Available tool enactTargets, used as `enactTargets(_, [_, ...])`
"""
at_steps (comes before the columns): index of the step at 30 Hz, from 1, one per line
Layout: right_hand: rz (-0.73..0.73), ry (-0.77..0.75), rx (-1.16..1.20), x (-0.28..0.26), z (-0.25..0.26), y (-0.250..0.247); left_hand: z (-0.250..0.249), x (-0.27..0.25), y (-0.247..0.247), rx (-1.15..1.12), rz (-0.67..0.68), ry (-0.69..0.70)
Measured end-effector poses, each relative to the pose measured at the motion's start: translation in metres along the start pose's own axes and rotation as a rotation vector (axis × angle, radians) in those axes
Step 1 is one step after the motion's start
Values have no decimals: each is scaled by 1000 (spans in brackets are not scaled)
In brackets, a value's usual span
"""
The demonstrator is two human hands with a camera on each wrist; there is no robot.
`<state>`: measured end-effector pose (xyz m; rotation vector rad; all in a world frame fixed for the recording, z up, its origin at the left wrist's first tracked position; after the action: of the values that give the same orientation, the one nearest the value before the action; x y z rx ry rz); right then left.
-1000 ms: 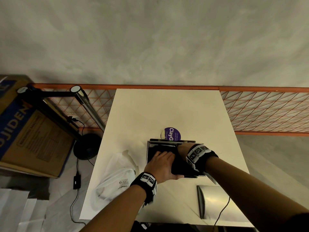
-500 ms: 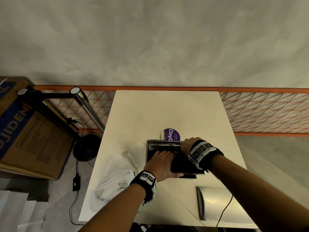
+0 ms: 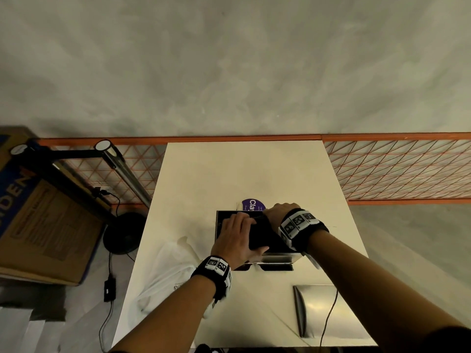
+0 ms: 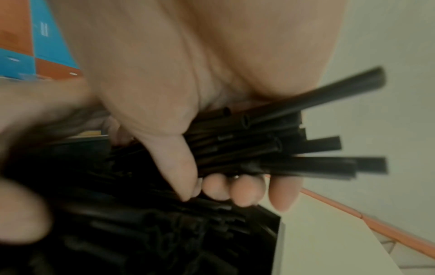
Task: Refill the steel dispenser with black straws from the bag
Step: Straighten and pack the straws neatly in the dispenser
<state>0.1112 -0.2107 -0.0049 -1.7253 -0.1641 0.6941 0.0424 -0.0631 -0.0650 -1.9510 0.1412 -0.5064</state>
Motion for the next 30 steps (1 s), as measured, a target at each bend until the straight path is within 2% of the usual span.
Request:
enactTargets(6, [109, 13, 25, 6, 15, 0, 2, 5, -4, -8, 1, -105])
enactTargets(10, [83, -49, -6, 0, 19, -10, 7, 13, 4, -86, 170, -139])
enactTargets(15, [86, -63, 56, -11, 16, -15, 1, 25, 6, -43, 263, -131])
enactTargets(18, [109, 34, 214, -18, -7, -15, 0, 26, 5, -35, 307, -141])
enactTargets(20, [103, 129, 412, -26, -30, -11, 4, 25, 5, -57, 320, -161])
enactTargets(23, [-143, 271, 847, -37, -51, -3, 11, 26, 9, -108, 336, -197])
enactTargets(25, [-278, 358, 1102, -38, -47, 8, 9, 28, 12, -136, 340, -198])
enactTargets(27, [-301, 404, 1259, -35, -28, 18, 4, 31, 14, -157, 334, -189])
enactTargets(30, [-303, 402, 1256, -29, -3, 27, 0, 33, 18, -189, 347, -185])
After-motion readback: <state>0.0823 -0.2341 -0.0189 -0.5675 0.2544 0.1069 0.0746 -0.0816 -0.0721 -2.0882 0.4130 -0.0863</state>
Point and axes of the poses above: each hand's wrist, its own x-axis towards the middle knuckle, its own y-axis out of the palm, z = x × y, the point moved 3 cm from there along x, towards the middle knuckle
